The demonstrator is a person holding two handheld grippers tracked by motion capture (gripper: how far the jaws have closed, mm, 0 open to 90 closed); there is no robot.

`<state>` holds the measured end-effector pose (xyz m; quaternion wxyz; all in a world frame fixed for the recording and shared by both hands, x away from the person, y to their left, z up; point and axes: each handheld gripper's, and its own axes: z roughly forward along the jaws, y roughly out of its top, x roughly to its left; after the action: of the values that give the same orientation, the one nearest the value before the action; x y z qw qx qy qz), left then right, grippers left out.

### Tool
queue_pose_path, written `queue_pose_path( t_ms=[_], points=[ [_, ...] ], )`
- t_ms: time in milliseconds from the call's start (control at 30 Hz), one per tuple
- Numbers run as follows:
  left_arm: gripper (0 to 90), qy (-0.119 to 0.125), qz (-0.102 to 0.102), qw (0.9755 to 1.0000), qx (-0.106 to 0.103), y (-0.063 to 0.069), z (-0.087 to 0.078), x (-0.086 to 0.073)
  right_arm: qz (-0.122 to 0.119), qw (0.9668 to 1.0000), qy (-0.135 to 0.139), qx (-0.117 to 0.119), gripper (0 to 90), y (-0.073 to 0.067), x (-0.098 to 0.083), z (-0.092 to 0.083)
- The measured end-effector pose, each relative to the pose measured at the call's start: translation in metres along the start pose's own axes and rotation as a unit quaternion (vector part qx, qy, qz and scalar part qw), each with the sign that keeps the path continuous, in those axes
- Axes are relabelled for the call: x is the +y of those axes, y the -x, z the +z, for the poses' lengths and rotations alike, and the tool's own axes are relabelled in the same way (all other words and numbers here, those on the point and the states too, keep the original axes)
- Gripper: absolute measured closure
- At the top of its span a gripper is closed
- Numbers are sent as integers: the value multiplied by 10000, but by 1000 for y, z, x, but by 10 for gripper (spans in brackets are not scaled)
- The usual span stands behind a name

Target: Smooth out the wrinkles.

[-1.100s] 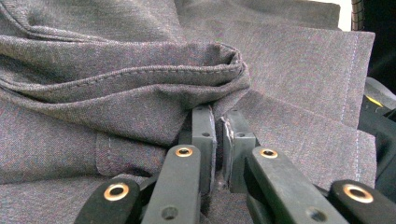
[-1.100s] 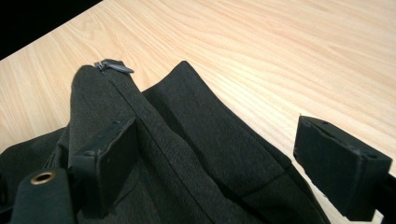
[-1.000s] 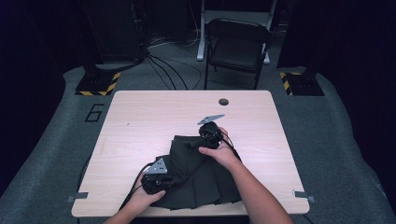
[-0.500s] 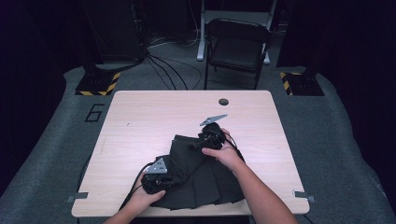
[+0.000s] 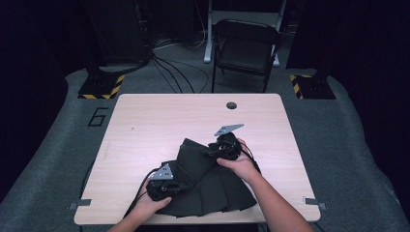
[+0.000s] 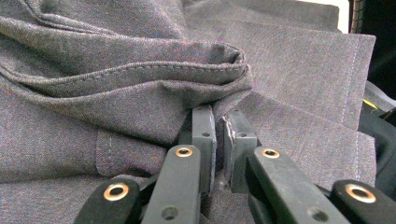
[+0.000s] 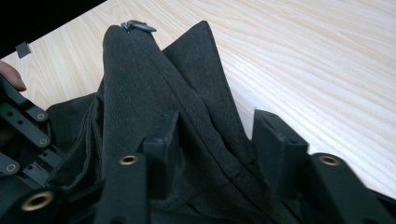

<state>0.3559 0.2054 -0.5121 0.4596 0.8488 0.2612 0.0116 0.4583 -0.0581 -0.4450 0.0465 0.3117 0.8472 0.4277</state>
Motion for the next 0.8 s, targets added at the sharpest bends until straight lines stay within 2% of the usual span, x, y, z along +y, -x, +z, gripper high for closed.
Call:
queue_pose_path(
  t_ms=[100,133,233,500,533,600,633,700,767,800],
  points=[
    [845,18,-26,10000,2,0,0,0,81,10000,19,-31,595,0,-5,-1],
    [845,15,-2,10000,2,0,0,0,-3,10000,30,-53,618,1,-7,-2],
    [842,23,-15,10000,-12,0,0,0,50,9999,104,-82,670,1,-14,-3],
    [815,56,-35,10000,3,2,-1,0,-4,9986,474,-229,732,-2,-30,-6],
    [804,76,-6,10000,15,2,-2,0,29,9982,552,-231,734,-2,-32,-6],
    [752,53,-99,9999,-35,4,-4,1,-17,9977,637,-226,736,-1,-35,-6],
    [716,70,-154,9999,21,6,-6,1,-19,9977,644,-216,736,-1,-35,-6],
    [642,11,-139,9999,79,8,-11,3,0,9975,665,-241,738,-1,-35,-7],
    [618,-16,-185,9998,85,9,-18,4,-20,9972,719,-223,738,0,-37,-7],
    [593,-3,-249,9996,103,10,-22,5,47,9971,723,-230,738,0,-38,-8]
  ],
)
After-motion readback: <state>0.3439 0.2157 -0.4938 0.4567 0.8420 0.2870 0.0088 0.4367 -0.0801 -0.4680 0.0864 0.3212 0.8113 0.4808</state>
